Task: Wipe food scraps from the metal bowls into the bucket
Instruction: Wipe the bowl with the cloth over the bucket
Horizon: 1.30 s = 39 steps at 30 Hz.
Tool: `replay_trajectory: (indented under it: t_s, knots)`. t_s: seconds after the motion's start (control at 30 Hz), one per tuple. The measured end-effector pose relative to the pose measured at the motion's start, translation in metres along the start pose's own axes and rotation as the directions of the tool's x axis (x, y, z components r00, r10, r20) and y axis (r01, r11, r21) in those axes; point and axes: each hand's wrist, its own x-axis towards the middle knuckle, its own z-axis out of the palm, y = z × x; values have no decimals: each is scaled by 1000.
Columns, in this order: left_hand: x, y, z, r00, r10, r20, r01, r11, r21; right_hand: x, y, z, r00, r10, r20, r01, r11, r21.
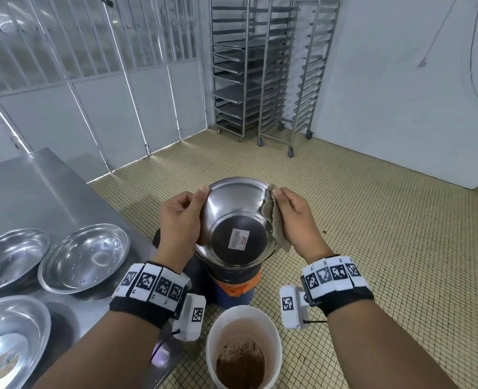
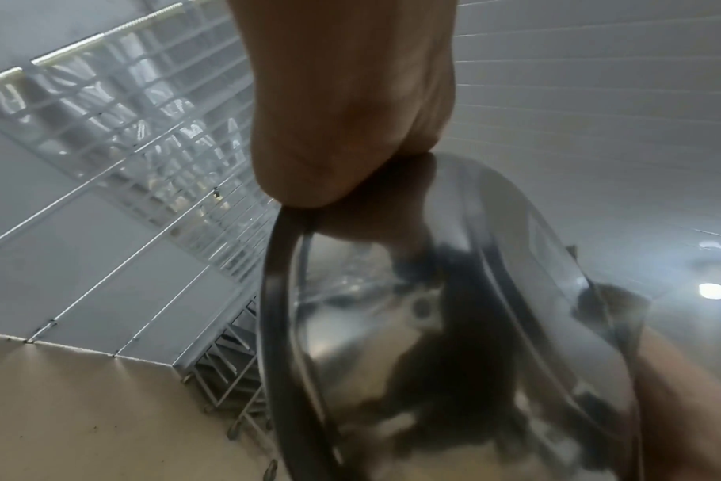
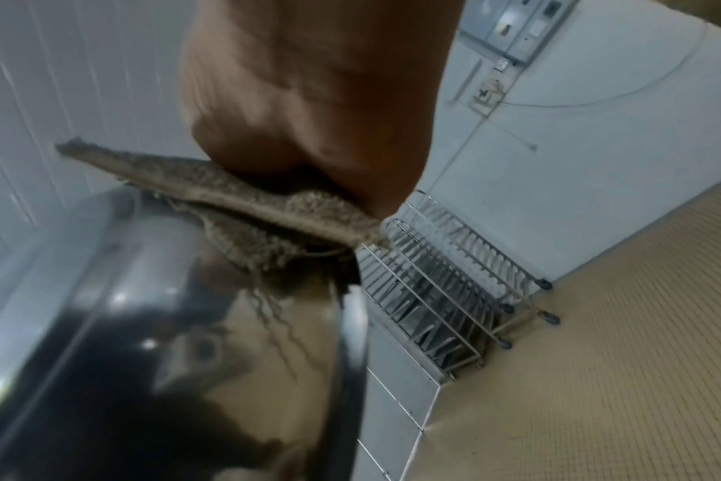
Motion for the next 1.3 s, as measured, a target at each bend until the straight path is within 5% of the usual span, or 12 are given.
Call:
replay_trajectory:
  t_s: [0.23,0.4,0.53,0.7,0.8,0.97,1.13,1.3]
  knots:
    - [0,8,-2,970,99,221,-156,954,256,-10,-7,-2,999,36,-28,-33,995,96]
    - [6,18,4,921,124,369,-257,905,339,2,-15,-2,986,-130,105,161,908,-386]
    - [4,20,8,953,108,283,-181,952,247,0,-19,1,968,-226,110,251,868,-429]
    - [8,12,2,995,14,100,-23,996,89,-10,10,4,996,-40,-74,35,997,-67]
    - [4,8,4,992,13,123,-26,994,108,-7,11,3,995,-76,-70,63,984,-166]
    - [-5,12,13,982,62,179,-97,977,192,8,-24,1,971,-181,155,234,845,-481]
    - [5,7,-1,1000,-24,11,24,999,37,-8,3,-1,998,-34,-50,28,993,-117]
    - [-3,12,4,998,54,24,-56,995,79,-6,3,6,989,-56,-133,38,990,-138]
